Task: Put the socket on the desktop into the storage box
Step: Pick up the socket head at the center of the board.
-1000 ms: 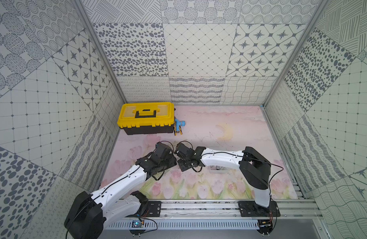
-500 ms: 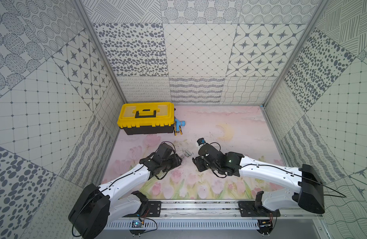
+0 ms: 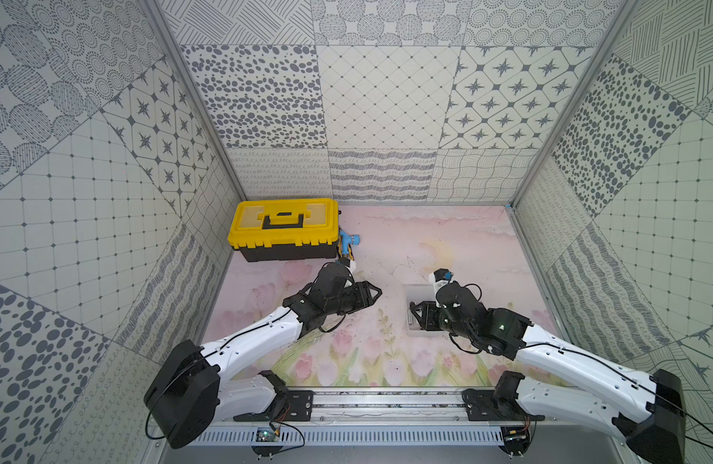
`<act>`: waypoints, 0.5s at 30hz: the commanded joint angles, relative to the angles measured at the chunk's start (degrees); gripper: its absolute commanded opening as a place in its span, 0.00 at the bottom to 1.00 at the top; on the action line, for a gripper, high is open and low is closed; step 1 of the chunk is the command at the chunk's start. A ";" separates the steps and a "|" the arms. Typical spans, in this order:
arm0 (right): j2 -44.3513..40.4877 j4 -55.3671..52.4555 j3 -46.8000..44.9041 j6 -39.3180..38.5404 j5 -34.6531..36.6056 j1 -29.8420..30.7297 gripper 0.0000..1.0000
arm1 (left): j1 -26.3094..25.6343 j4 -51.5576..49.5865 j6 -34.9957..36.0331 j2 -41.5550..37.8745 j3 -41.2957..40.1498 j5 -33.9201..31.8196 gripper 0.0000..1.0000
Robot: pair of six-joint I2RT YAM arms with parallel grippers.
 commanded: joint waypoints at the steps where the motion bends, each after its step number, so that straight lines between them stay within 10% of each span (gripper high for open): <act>1: -2.23 1.55 -1.72 2.08 -3.63 -2.94 0.00 | -2.23 7.48 1.36 2.89 3.35 6.17 0.62; 15: -0.32 1.98 -1.64 -0.10 -13.61 -10.42 0.00 | -8.74 1.16 9.93 3.20 7.84 4.08 0.66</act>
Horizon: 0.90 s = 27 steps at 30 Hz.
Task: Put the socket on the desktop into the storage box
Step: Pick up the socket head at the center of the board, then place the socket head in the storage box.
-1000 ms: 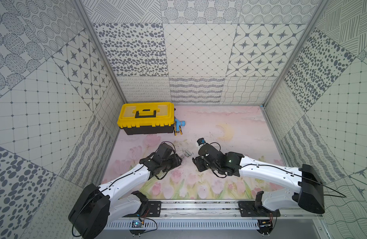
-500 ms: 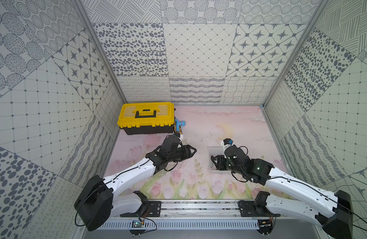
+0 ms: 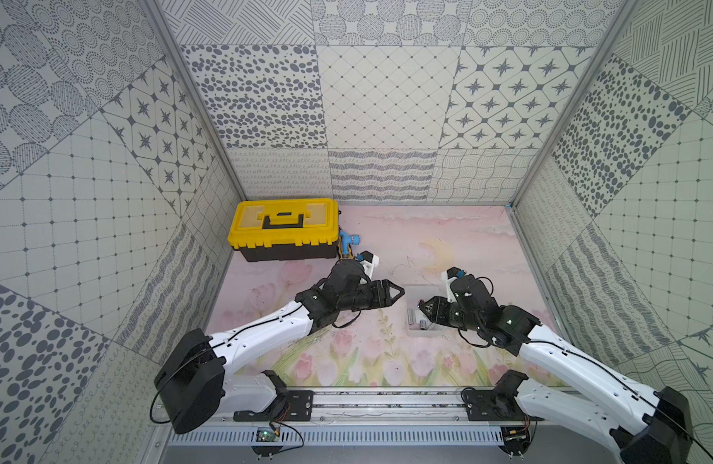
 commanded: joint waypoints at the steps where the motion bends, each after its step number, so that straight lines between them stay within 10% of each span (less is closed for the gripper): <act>1: 0.96 2.37 0.65 -1.28 -2.89 -0.44 0.00 | -2.74 -2.86 7.49 -0.15 2.30 -0.29 0.66; 27: 2.36 2.94 -0.54 -2.02 -7.28 -6.84 0.00 | -3.85 -14.90 10.80 -7.22 -1.52 -19.68 0.66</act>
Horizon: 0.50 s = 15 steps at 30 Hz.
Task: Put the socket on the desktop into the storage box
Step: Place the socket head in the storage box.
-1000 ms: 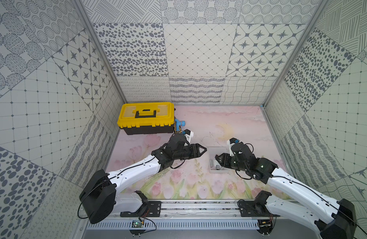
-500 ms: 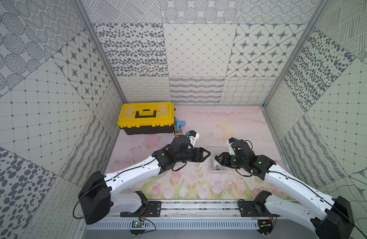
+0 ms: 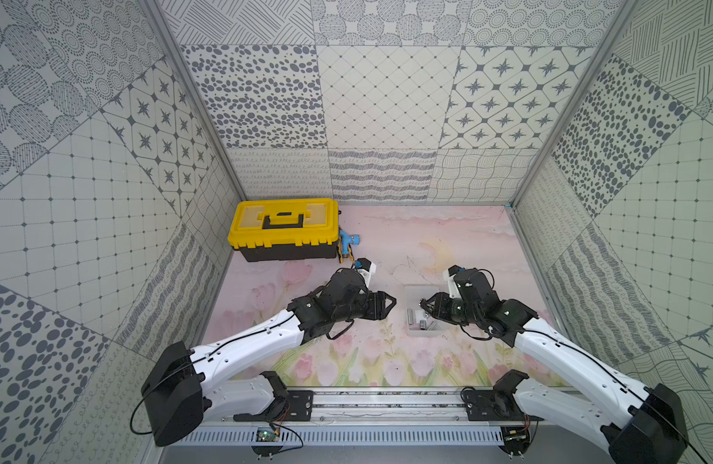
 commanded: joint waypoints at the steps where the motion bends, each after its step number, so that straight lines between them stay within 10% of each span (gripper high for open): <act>1: -0.29 2.85 -0.56 -0.31 -0.04 -0.26 0.00 | -0.38 -3.45 1.87 -1.15 -0.30 -7.15 0.66; 15: -0.69 -1.16 0.31 -3.10 3.94 -0.34 0.00 | 1.71 -7.72 -1.36 0.37 0.50 -9.81 0.68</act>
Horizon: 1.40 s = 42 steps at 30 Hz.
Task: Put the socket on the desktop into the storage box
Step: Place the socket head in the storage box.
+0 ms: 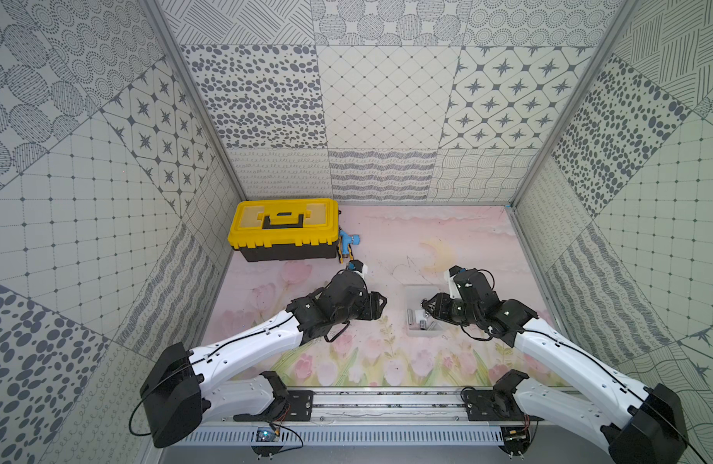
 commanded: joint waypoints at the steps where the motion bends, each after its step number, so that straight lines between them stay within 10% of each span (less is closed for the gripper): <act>1: -0.62 -0.40 0.63 -2.38 2.48 -0.14 0.00 | 1.38 -3.15 -1.37 0.61 0.89 -2.48 0.68; 42: 12.37 -6.97 11.82 -8.08 16.57 5.84 0.00 | 7.62 -3.91 -7.43 4.24 -2.12 4.49 0.64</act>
